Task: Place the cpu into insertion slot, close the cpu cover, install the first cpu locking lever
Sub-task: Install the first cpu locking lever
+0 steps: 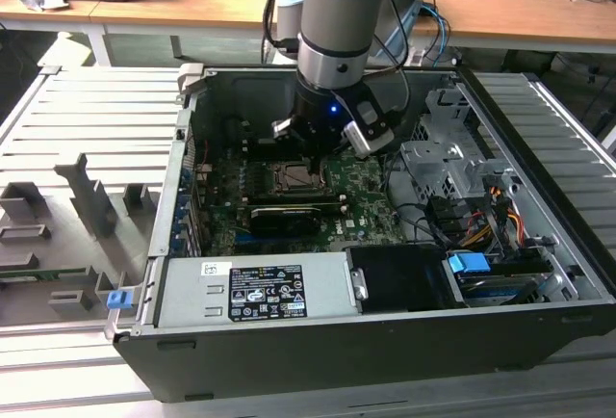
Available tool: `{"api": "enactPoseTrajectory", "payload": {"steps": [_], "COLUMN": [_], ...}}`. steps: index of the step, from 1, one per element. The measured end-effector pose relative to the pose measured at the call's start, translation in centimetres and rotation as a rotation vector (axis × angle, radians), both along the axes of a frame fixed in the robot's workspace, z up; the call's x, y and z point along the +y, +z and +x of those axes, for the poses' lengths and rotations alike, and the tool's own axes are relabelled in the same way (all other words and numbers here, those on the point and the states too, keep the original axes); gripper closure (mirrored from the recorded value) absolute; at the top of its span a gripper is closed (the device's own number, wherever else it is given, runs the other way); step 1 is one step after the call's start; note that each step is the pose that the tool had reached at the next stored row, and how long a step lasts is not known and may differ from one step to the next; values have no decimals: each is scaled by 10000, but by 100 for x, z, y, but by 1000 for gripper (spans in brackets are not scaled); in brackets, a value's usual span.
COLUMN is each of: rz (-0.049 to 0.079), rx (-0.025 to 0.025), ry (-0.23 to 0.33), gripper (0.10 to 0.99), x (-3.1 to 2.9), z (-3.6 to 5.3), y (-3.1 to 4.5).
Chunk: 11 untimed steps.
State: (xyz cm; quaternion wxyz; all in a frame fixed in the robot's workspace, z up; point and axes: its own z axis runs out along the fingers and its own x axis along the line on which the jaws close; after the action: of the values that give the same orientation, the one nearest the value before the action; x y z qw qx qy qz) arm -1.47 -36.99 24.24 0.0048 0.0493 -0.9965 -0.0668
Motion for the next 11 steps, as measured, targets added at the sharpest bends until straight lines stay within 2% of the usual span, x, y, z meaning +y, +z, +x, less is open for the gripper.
{"api": "enactPoseTrajectory", "payload": {"steps": [11], "rz": [118], "rx": [2], "ry": [-1], "gripper": [980], "x": [-151], "z": [-17], "y": [-18]}}
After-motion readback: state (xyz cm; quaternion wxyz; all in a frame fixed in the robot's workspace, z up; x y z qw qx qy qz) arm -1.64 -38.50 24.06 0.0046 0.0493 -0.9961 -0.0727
